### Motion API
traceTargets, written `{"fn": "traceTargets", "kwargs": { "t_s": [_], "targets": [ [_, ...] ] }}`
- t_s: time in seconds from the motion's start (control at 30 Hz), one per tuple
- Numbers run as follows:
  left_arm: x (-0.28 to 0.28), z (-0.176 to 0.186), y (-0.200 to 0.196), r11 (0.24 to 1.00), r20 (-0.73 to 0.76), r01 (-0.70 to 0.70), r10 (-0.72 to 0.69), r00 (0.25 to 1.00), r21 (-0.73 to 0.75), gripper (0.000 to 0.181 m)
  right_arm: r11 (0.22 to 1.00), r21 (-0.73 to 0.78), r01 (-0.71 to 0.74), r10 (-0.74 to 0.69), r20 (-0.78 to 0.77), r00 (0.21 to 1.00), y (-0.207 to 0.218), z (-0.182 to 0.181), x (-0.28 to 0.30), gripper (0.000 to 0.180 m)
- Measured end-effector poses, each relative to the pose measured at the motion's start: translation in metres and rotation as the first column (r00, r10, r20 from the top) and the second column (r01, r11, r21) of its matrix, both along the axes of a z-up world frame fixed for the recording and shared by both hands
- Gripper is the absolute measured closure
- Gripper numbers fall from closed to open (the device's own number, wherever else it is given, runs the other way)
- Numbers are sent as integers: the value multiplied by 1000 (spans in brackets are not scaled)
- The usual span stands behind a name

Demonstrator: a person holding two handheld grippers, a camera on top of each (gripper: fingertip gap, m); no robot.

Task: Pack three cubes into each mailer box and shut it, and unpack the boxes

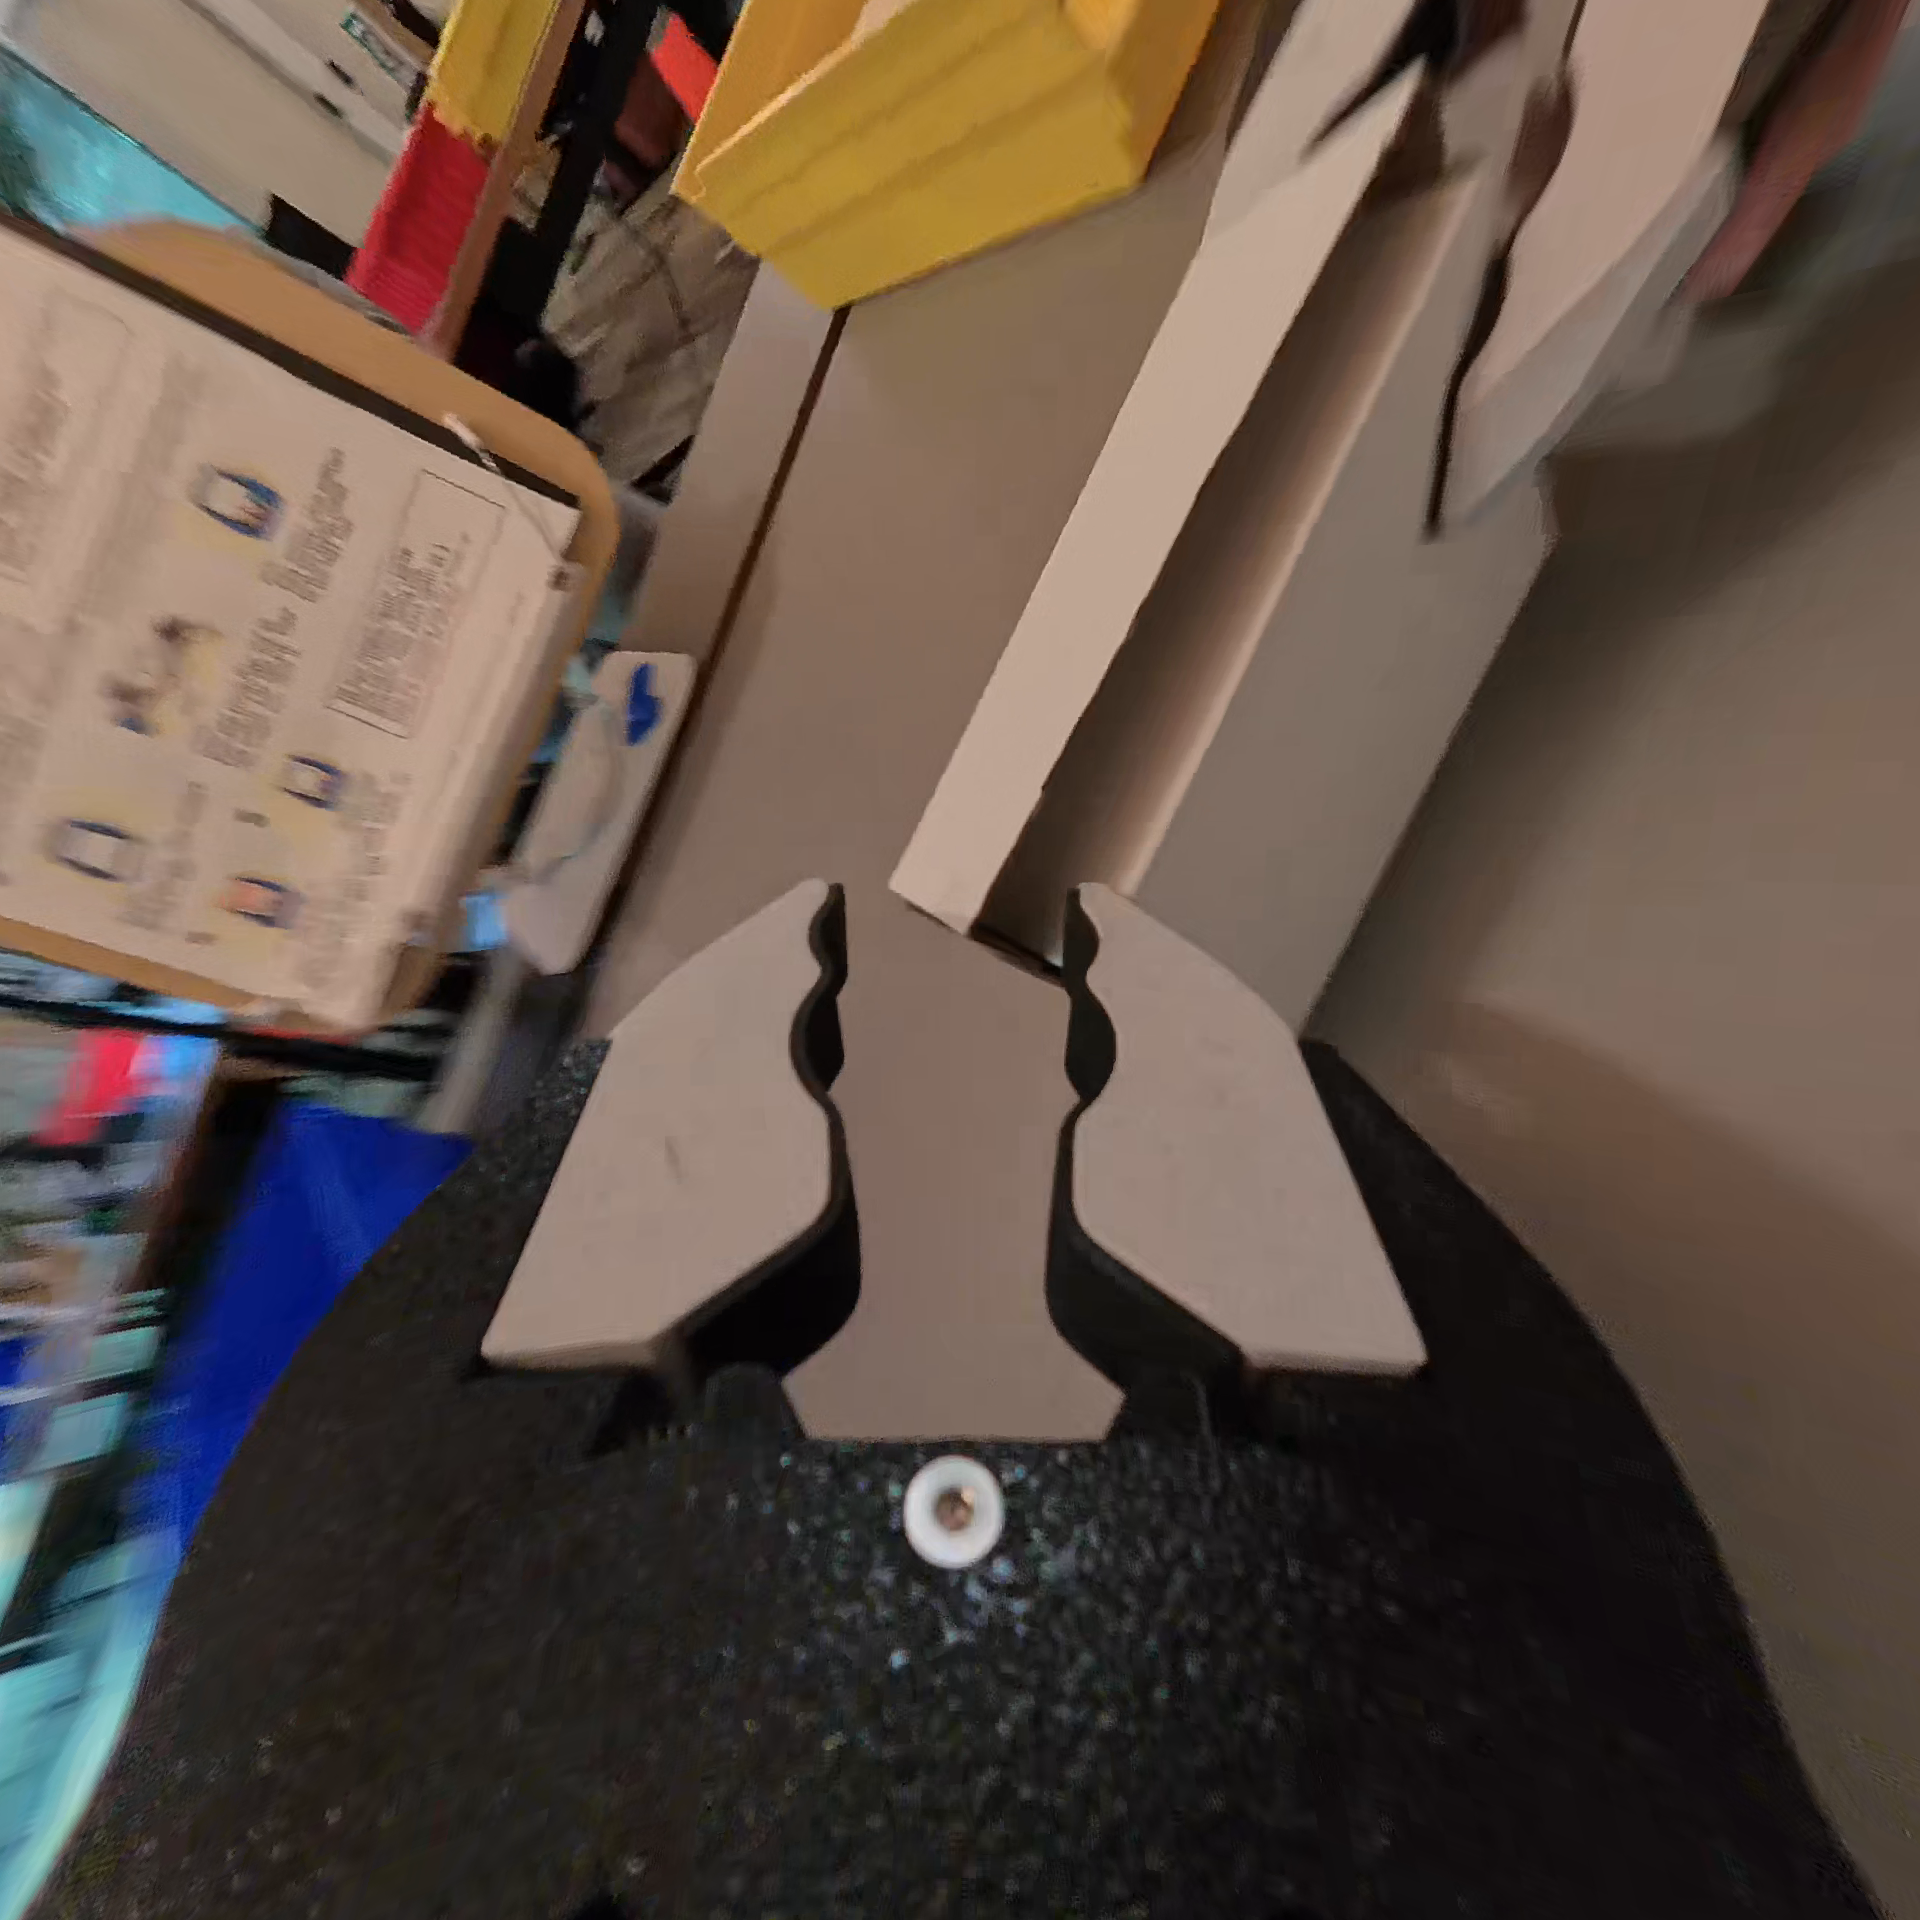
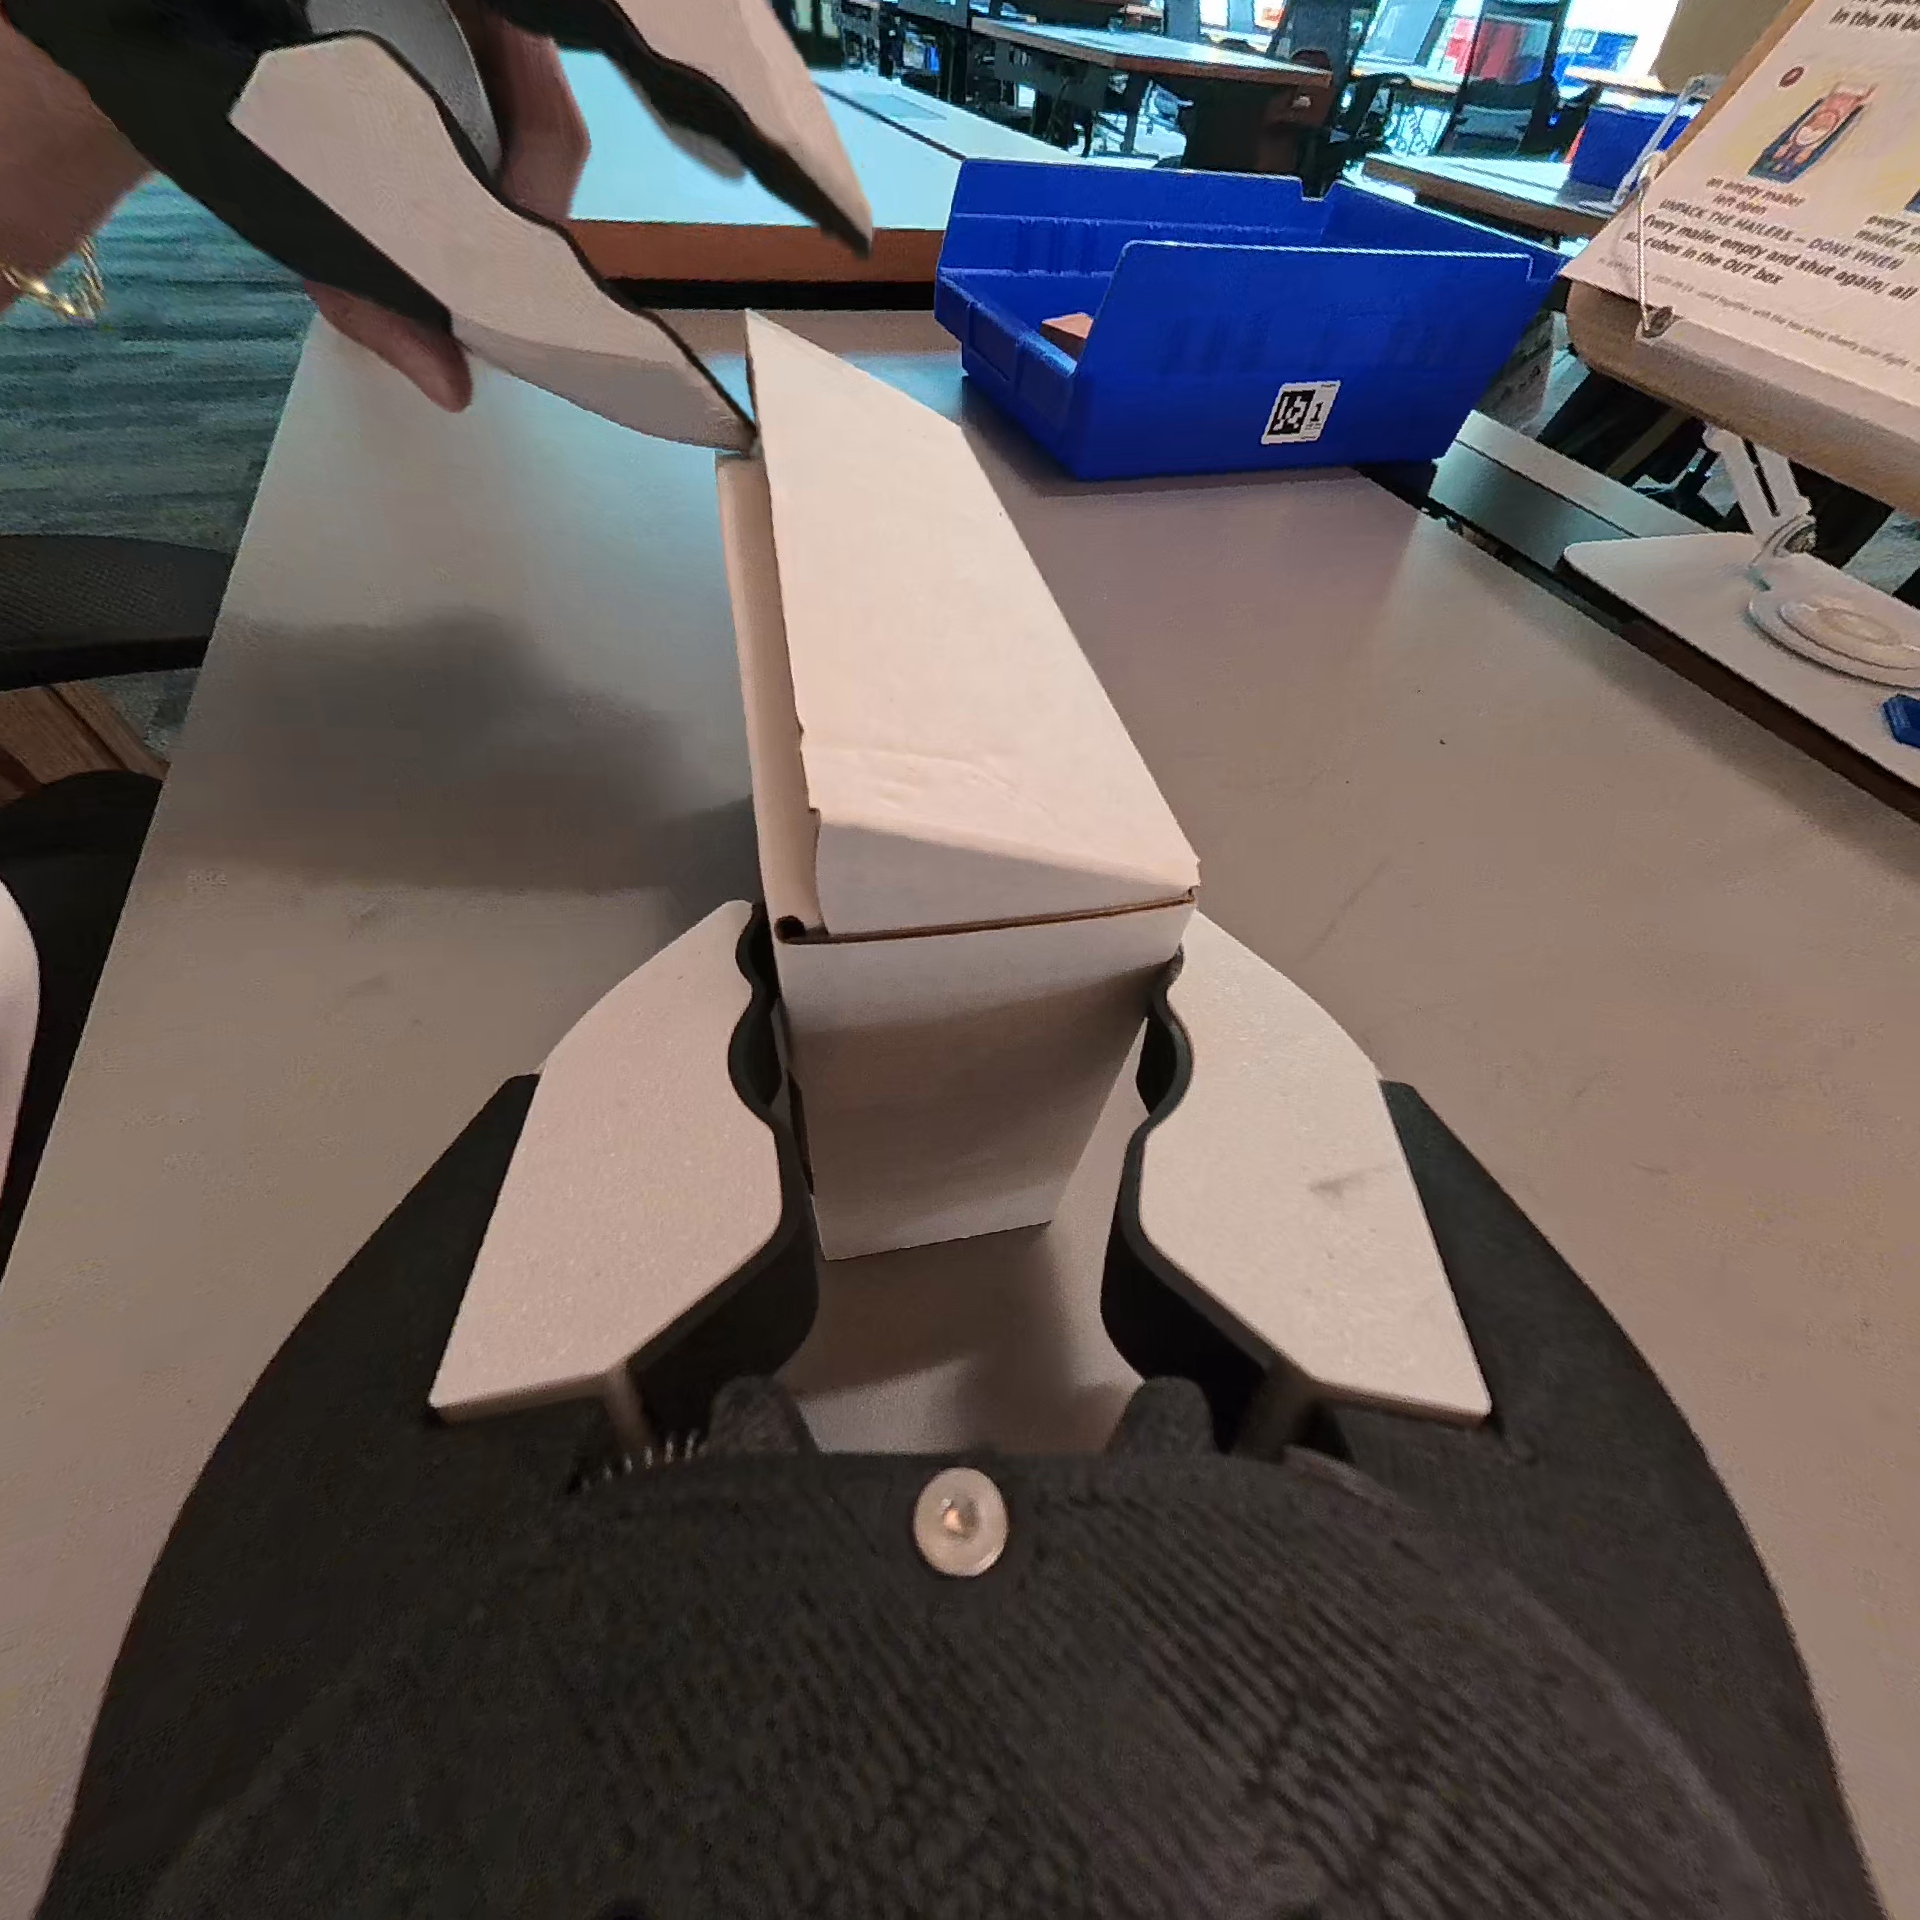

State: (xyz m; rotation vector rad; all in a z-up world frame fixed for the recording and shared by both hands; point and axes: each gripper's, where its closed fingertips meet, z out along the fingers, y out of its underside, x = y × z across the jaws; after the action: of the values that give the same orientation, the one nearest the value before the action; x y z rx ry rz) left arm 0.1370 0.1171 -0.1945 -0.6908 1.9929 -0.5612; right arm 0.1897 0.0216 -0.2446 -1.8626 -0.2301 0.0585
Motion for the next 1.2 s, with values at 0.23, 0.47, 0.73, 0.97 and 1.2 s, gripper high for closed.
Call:
{"fn": "traceTargets", "kwargs": {
  "t_s": [0.23, 0.47, 0.73, 0.97, 1.2],
  "targets": [
    [-9, -18, -1, 676, -106, 98, -254, 961, -731, 88, 998, -3, -56, 56, -16, 998, -2, 0, -6, 112],
    [-12, -61, -9, 789, -213, 80, -260, 942, -609, 90, 997, -8, -83, 82, -30, 996, -3, 0, -9, 112],
    [-2, -80, -34, 811, -220, 106, -278, 935, -575, 91, 990, -30, -137, 135, -59, 989, -3, -3, -16, 112],
    [5, -88, -32, 889, -202, 119, -228, 952, -441, 97, 991, -131, 6, 16, 165, 986, -12, -18, -9, 98],
    [6, -88, -32, 889, -202, 116, -225, 953, -443, 97, 970, 184, 156, -227, 483, 845, -16, 78, -21, 120]
  ]
}}
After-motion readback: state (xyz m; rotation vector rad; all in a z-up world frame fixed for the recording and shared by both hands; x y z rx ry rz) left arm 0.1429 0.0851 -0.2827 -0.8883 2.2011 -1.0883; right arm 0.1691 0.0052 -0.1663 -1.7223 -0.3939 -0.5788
